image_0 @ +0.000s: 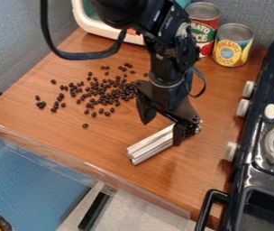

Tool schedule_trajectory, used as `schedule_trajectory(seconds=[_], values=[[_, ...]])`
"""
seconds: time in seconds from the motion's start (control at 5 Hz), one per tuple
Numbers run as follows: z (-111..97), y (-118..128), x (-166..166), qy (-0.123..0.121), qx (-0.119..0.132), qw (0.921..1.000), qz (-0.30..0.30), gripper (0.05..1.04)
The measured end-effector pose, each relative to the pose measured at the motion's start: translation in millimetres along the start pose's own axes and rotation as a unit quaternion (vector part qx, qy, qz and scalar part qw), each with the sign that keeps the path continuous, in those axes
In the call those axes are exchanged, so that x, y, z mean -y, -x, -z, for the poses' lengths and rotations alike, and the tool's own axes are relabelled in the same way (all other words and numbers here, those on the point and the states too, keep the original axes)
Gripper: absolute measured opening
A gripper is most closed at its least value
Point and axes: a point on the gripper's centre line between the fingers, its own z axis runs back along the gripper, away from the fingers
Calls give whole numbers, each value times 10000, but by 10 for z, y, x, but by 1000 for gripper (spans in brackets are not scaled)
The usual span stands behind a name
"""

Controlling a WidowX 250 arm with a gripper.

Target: Sweep into pile

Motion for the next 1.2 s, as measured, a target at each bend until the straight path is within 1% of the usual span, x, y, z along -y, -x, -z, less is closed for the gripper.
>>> schedule_trajectory(seconds=[0.2,0.4,0.6,0.8,1.0,1.2], values=[[70,50,10,20,-145,9999,1,999],[69,55,38,124,-179,9998,35,999],[94,74,-19,187,-230,9996,-10,949],[140,106,-49,101,-338,9994,-15,655],[245,134,-64,-155,-524,9984,122,406],[284,139,-128,-437,-610,9971,93,395]])
